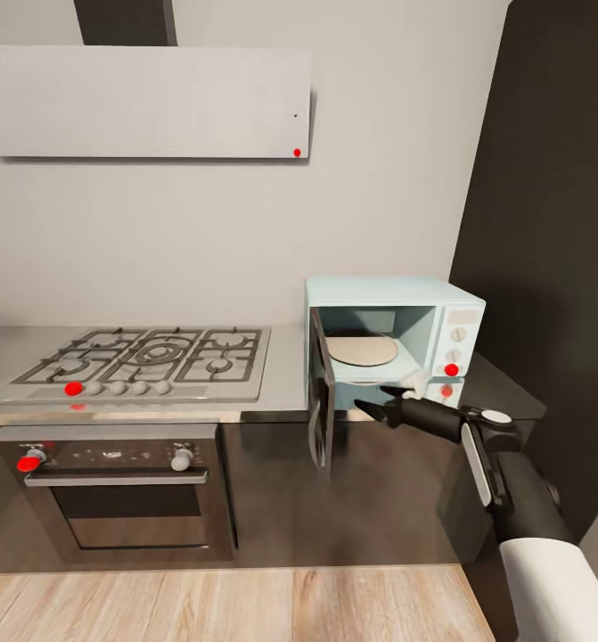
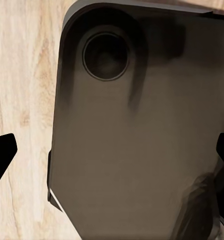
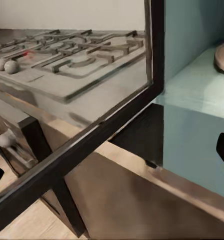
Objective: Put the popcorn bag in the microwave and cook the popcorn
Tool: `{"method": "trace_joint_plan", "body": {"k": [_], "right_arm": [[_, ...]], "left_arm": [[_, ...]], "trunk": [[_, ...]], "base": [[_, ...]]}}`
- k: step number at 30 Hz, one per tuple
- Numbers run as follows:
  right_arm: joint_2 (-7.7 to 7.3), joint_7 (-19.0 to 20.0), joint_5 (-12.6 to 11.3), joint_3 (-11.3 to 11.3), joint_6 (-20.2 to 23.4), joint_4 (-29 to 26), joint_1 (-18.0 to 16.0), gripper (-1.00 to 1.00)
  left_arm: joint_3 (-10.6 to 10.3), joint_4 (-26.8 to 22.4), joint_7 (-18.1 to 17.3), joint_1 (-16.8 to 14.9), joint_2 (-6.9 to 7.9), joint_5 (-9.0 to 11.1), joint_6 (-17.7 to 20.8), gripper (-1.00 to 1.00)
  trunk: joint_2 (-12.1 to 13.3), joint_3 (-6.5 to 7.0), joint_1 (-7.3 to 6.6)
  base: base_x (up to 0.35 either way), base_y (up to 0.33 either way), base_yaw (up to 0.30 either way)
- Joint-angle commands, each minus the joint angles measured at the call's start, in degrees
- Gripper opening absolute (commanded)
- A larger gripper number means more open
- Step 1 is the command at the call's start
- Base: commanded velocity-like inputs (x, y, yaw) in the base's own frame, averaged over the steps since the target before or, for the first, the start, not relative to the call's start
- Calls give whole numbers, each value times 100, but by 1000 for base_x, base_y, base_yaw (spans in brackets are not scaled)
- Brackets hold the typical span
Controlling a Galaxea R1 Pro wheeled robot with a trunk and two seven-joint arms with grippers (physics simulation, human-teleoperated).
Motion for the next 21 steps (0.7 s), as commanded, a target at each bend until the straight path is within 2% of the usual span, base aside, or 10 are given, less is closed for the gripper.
{"method": "trace_joint_plan", "body": {"k": [1, 3, 6, 8, 10, 13, 16, 19, 20, 21], "right_arm": [[-19, -37, 52, -16, 23, -6, -4, 100], [-49, -376, 57, -21, 23, 16, -4, 100], [-60, -1367, 28, -8, 23, 90, -4, 100], [-59, -1891, 24, -1, 23, 286, -4, 100], [-60, -2149, 51, 0, 23, 559, -4, 100], [-67, -2511, 271, -5, 23, 1338, -4, 100], [-70, -2834, 580, -6, -106, 2675, -4, 100], [-70, -2964, 909, -6, -609, 4039, -4, 100], [-73, -3084, 1066, -6, -895, 4895, -4, 100], [-82, -3166, 1116, -6, -1051, 5334, -4, 100]], "left_arm": [[12, -8, -1, 3, -1, 43, -3, 100], [12, -5, -1, 3, 0, 43, -3, 100], [12, -5, -1, 3, 3, 55, 1, 100], [12, -3, -1, 3, 3, 59, 0, 100], [12, -5, -1, 3, 0, 57, -2, 100], [12, -2, -1, 3, -3, 53, -2, 100], [12, -3, -1, 3, -3, 52, -3, 100], [13, -5, -1, 3, 2, 56, -3, 100], [15, -6, -1, 3, 4, 58, -3, 100], [15, -8, -1, 3, 5, 57, -3, 100]], "trunk": [[-3, -5, 0], [-3, -5, 0], [-3, -5, 0], [-3, -5, 0], [-3, -5, 0], [-3, -5, 0], [-3, -5, 0], [-3, -5, 0], [-3, -5, 0], [-3, -5, 0]], "base": [[0, 0, 0], [0, 0, 0], [0, 0, 0], [0, 0, 0], [0, 0, 0], [0, 0, 0], [0, 0, 0], [0, 0, 0], [0, 0, 0], [0, 0, 0]]}}
